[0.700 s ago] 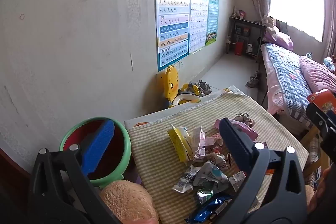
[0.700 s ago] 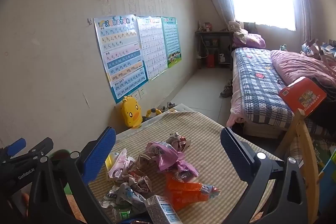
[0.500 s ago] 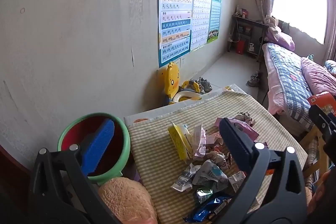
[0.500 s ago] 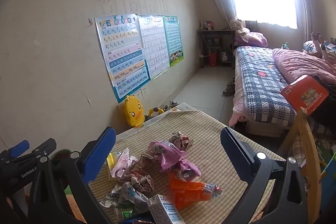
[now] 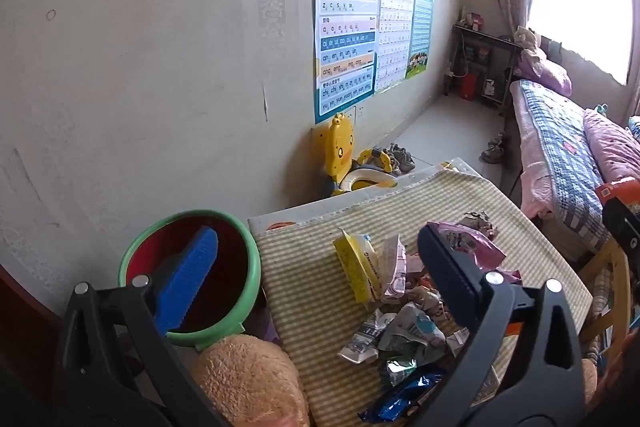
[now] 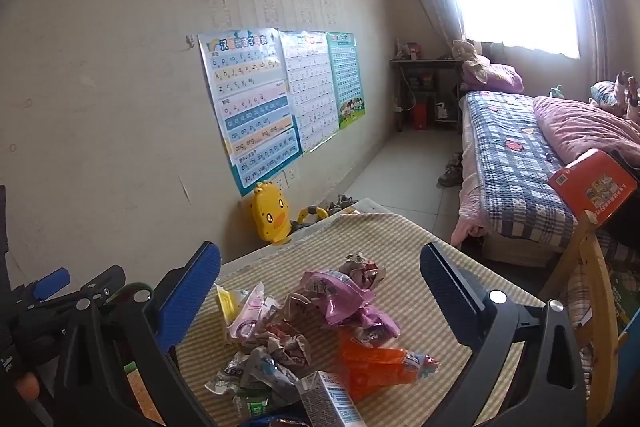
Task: Collect trash
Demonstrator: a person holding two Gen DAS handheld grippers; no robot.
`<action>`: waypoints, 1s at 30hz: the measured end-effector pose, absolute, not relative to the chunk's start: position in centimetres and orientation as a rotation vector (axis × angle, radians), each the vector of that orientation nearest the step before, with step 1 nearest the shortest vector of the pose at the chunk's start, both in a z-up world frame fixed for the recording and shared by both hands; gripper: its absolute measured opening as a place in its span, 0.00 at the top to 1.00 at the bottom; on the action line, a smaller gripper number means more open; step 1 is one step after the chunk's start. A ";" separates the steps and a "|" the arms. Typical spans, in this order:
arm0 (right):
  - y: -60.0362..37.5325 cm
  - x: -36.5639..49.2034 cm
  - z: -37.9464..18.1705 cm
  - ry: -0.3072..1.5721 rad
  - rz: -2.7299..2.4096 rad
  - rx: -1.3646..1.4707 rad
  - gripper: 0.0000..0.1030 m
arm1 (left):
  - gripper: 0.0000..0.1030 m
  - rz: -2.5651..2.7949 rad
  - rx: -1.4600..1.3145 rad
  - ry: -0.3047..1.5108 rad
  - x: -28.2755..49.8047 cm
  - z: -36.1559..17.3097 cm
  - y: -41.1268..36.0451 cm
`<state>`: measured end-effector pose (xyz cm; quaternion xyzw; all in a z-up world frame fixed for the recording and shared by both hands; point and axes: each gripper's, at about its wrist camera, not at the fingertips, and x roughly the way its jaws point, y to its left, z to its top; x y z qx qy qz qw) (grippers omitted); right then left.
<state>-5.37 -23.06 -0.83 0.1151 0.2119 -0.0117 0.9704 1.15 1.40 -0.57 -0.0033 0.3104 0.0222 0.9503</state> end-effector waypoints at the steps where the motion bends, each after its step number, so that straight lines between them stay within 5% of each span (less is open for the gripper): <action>1: -23.0 -5.4 -0.7 0.427 -0.022 0.232 0.07 | 0.05 0.047 -0.008 0.631 1.1 -0.6 1.4; 30: -22.6 -5.3 -0.9 0.437 0.002 0.245 0.07 | 0.05 0.079 0.001 0.620 0.9 -0.7 2.1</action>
